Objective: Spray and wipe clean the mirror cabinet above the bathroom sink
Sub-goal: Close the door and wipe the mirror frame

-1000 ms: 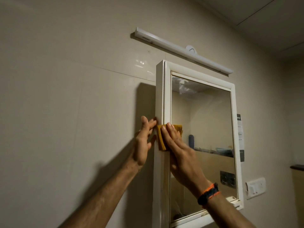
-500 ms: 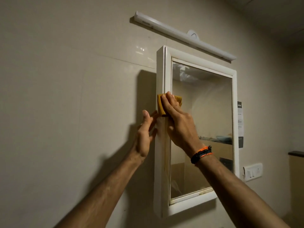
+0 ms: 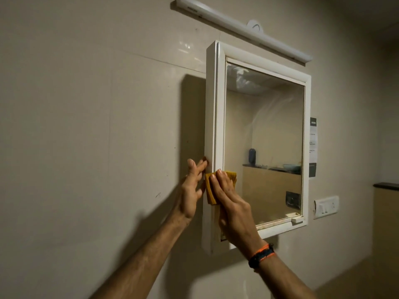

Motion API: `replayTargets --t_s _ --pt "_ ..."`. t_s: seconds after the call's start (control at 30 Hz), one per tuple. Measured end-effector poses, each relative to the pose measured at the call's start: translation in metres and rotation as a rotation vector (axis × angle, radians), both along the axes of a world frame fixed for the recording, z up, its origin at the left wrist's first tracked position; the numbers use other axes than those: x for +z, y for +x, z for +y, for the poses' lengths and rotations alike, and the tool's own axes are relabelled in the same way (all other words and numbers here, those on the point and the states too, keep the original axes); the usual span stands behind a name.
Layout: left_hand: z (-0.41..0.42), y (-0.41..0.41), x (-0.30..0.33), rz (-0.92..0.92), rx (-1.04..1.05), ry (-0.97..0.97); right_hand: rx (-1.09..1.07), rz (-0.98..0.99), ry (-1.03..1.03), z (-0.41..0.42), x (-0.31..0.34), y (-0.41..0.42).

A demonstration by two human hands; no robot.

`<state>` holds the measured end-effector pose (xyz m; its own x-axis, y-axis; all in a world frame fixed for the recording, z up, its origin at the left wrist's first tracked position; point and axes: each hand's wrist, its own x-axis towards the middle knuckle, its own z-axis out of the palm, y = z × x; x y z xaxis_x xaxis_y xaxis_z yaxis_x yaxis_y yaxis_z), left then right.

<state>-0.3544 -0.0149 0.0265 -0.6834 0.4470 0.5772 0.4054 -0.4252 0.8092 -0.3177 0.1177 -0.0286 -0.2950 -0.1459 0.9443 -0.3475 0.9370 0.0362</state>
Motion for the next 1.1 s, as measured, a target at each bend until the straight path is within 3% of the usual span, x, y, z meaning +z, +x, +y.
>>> replayTargets --t_s 0.37,0.83,1.1 --pt "-0.002 0.001 -0.004 -0.008 -0.052 0.017 -0.036 -0.002 -0.03 -0.002 0.104 -0.003" --pt "-0.005 0.006 -0.056 -0.117 -0.035 -0.052 0.019 -0.078 -0.063 -0.008 -0.063 0.009" --pt "-0.007 0.006 -0.082 -0.158 -0.082 -0.072 0.019 -0.1 -0.086 -0.009 -0.043 0.016"
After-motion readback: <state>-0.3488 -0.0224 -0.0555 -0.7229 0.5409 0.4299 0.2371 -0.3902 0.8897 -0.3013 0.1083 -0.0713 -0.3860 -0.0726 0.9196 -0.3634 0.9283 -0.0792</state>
